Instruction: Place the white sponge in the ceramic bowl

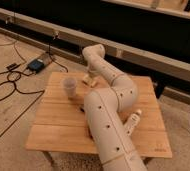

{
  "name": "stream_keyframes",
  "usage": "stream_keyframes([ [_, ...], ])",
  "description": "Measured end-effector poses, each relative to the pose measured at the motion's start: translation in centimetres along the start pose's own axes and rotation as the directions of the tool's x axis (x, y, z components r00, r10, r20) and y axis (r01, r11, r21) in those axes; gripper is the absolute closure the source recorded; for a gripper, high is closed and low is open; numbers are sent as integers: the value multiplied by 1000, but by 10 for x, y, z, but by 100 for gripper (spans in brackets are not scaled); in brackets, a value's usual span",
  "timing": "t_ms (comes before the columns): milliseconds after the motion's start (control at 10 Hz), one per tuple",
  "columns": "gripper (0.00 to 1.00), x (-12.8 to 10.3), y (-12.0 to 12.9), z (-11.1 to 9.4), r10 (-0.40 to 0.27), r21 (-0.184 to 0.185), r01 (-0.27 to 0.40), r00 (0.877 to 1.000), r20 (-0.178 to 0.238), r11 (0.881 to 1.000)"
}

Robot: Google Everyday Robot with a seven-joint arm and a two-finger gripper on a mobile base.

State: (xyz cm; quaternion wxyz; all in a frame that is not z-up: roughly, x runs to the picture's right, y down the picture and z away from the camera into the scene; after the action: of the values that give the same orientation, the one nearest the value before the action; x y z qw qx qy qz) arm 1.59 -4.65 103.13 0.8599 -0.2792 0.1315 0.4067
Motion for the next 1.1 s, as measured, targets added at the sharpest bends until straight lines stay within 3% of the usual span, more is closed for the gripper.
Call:
stream_keyframes([
  [300,35,-6,-3,3,-5,3,5,1000,17,1000],
  [800,35,5,1,18,-2,-30,2,1000,-16,1000],
  [900,40,8,1,22,1,-38,-2,1000,-25,999],
  [1100,60,11,1,23,6,-44,-7,1000,-30,999],
])
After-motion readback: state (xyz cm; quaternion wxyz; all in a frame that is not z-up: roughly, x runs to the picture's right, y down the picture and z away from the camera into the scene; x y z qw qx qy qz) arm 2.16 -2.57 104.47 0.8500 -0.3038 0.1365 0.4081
